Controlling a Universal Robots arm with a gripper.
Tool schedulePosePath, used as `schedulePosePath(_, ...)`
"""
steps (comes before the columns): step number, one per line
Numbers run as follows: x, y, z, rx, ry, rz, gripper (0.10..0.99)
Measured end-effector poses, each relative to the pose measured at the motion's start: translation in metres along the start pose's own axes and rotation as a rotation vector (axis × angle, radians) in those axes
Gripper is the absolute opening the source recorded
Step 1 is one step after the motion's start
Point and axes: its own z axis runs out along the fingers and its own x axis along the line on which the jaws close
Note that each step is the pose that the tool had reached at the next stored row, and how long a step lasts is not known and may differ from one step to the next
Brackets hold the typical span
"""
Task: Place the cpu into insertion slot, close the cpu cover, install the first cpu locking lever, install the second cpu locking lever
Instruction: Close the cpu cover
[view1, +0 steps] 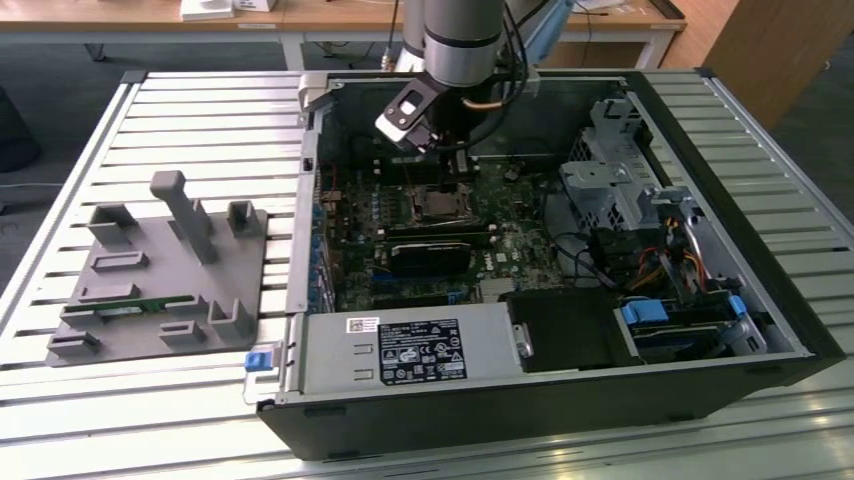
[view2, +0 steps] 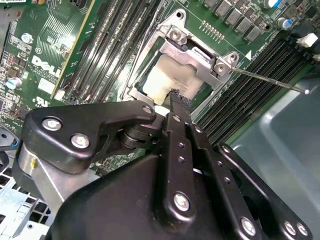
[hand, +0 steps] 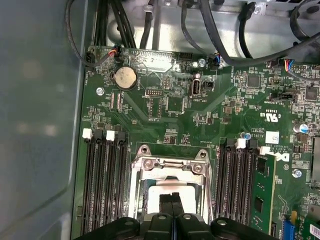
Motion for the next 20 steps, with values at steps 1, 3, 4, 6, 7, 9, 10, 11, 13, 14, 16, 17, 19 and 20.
schedulePosePath(1,0.0,-0.0005,0.0001,0.0,0.0001,0.0,0.106)
schedulePosePath(3,0.0001,-0.0016,0.0002,0.0,0.0001,0.0,0.106)
schedulePosePath(4,0.0001,-0.0022,0.0002,0.0,0.0001,0.0,0.106)
schedulePosePath(6,0.0002,-0.0035,0.0003,0.0,0.0001,0.0,0.106)
schedulePosePath(7,0.0002,-0.0043,0.0003,0.0,0.0001,0.0,0.106)
schedulePosePath(9,0.0003,-0.0054,0.0004,0.0,0.0,0.0,0.106)
schedulePosePath(10,0.0003,-0.0058,0.0004,0.0,0.0,0.0,0.106)
schedulePosePath(11,0.0003,-0.006,0.0004,0.0,0.0,0.0,0.106)
schedulePosePath(13,0.0003,-0.0061,0.0004,0.0,0.0,0.0,0.106)
schedulePosePath(14,0.0003,-0.0063,0.0005,0.0,0.0,0.0,0.106)
schedulePosePath(16,0.0003,-0.0066,0.0005,0.0,0.0,0.0,0.106)
schedulePosePath(17,0.0003,-0.0068,0.0005,0.0,-0.0001,0.0,0.106)
schedulePosePath(19,0.0003,-0.0069,0.0006,0.0,0.0,0.0,0.106)
schedulePosePath(20,0.0003,-0.007,0.0007,0.0,0.0,0.0,0.106)
